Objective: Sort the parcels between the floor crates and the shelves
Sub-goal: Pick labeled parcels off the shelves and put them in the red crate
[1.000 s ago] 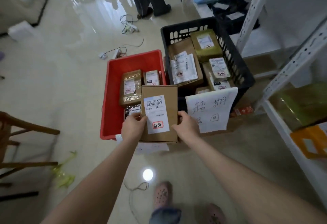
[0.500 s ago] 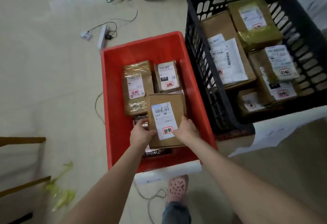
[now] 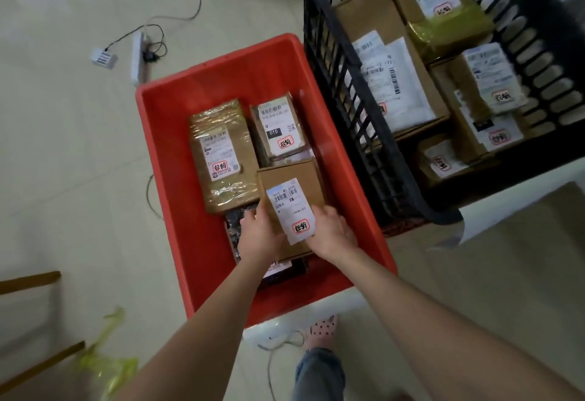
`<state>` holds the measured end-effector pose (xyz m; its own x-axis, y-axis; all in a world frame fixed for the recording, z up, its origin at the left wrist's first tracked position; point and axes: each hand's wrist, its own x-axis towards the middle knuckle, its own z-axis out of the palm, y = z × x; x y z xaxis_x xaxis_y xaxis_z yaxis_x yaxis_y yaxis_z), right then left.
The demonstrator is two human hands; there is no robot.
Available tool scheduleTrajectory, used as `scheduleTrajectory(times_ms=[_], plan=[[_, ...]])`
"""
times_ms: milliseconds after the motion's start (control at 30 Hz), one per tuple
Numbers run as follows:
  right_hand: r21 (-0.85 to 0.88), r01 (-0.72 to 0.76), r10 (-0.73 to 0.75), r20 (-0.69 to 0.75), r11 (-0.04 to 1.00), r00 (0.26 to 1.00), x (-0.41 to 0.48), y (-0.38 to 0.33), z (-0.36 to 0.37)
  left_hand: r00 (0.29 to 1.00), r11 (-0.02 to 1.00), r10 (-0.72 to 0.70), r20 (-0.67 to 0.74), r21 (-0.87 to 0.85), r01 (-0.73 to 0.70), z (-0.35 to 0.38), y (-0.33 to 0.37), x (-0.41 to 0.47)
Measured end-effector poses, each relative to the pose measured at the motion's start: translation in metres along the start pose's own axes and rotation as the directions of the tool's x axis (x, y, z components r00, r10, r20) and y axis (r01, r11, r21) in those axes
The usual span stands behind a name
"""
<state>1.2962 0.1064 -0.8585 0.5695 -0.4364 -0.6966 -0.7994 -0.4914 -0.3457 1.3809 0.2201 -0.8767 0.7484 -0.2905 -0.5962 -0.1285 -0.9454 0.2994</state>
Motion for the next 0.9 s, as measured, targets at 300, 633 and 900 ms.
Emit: scheduleTrajectory(times_ms=[300, 633, 900], plan=[[0.028, 0.155, -0.15, -0.134, 0.988, 0.98, -0.079, 0.029, -0.038, 0.949, 0.927, 0.31, -0.053, 0.238, -0.289, -0.011, 0.035, -0.06], [0.11, 0.019, 0.019, -0.341, 0.994, 0.94, -0.219, 0.164, -0.048, 0.682, 0.549, 0.72, 0.127, 0.498, -0.672, 0.039, 0.101, -0.213], [0.283, -0.264, 0.37, -0.443, 0.922, 0.817, -0.353, 0.348, -0.023, 0.478, 0.241, 0.773, 0.418, 0.503, -0.83, 0.173, 0.209, -0.36]])
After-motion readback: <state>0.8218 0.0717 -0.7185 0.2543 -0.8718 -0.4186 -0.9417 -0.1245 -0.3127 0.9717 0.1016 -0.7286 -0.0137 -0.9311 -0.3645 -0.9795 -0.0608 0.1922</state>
